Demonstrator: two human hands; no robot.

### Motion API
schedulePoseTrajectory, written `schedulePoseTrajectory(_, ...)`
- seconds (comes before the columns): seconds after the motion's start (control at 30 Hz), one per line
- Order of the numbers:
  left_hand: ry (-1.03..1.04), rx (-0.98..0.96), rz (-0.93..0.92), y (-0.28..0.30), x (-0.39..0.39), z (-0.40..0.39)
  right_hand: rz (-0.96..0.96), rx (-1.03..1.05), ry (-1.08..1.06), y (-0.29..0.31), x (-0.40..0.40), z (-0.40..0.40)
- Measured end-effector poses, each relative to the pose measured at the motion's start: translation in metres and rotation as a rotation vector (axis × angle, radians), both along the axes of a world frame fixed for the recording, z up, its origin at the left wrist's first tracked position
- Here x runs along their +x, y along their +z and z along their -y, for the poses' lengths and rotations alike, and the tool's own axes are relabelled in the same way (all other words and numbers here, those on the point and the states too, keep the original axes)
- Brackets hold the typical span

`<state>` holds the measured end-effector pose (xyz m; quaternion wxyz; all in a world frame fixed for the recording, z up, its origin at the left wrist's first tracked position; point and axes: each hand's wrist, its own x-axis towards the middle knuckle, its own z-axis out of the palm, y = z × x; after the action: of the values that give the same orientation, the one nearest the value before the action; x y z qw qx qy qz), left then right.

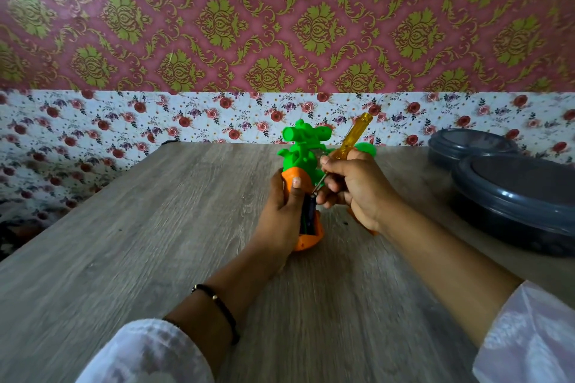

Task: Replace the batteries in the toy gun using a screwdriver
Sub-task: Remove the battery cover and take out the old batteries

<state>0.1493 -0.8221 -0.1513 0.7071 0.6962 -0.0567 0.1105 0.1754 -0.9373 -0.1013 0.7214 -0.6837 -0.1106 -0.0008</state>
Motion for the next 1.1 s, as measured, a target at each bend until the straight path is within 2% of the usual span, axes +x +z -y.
schedulePoseTrajectory(0.3,0.043,-0.108,-0.1,-0.003,0.007,-0.005,-0.012,0.078,0.057,-0.001,-0.007,0.003)
schedulePoseTrajectory(0.5,0.094,-0.199,-0.127,-0.006,0.015,-0.006,-0.089,0.356,0.095,-0.013,-0.015,0.006)
schedulePoseTrajectory(0.6,0.074,-0.238,-0.14,-0.007,0.016,-0.007,-0.051,0.41,0.096,-0.014,-0.02,0.002)
schedulePoseTrajectory(0.67,0.068,-0.258,-0.14,-0.006,0.015,-0.007,0.059,0.349,0.035,-0.012,-0.023,0.0)
schedulePoseTrajectory(0.77,0.067,-0.26,-0.154,-0.006,0.016,-0.008,0.273,0.028,-0.116,-0.015,-0.026,-0.002)
schedulePoseTrajectory(0.87,0.057,-0.261,-0.153,-0.004,0.015,-0.008,0.41,-0.21,-0.157,-0.025,-0.024,-0.006)
schedulePoseTrajectory(1.1,0.036,-0.219,-0.129,-0.005,0.012,-0.006,0.421,-0.252,-0.176,-0.03,-0.021,-0.005)
